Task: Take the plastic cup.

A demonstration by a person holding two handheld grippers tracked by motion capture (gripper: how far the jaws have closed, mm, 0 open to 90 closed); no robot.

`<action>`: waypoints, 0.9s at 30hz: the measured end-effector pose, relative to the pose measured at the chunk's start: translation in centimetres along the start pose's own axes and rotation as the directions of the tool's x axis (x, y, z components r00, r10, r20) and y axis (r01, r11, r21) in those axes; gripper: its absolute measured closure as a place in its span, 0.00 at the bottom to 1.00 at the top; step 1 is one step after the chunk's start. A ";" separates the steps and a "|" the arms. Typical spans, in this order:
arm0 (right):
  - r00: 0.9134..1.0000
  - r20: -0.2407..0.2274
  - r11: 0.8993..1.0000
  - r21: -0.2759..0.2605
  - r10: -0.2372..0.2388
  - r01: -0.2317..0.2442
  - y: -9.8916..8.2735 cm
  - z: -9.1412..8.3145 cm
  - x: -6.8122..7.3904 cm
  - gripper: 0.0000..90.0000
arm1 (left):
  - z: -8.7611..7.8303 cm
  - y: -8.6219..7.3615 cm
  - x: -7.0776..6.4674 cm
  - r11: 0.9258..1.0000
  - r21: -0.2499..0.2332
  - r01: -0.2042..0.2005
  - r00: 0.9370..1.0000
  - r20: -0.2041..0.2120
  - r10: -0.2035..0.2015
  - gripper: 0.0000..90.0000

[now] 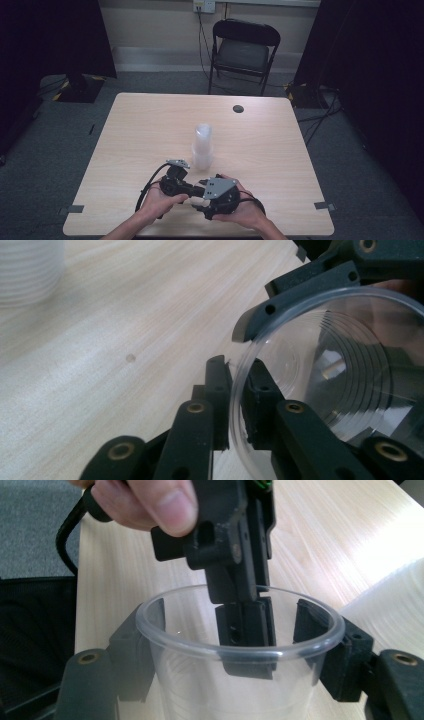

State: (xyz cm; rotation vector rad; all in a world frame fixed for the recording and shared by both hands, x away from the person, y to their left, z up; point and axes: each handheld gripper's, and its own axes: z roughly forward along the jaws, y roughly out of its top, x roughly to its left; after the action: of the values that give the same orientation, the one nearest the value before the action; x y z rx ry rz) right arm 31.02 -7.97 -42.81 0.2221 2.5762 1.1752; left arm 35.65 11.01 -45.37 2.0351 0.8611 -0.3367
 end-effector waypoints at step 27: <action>0.997 0.054 0.999 -0.005 0.054 -0.054 -0.5 -0.4 -0.9 0.33 | -1.1 -0.1 -0.2 0.995 -0.101 -0.021 0.997 -0.075 0.014 0.53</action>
State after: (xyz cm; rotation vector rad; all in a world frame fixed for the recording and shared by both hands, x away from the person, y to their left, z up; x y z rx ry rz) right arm 31.69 -8.80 -42.72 0.3204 2.5365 1.1756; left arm 35.32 11.84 -44.73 1.9700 0.8878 -0.2042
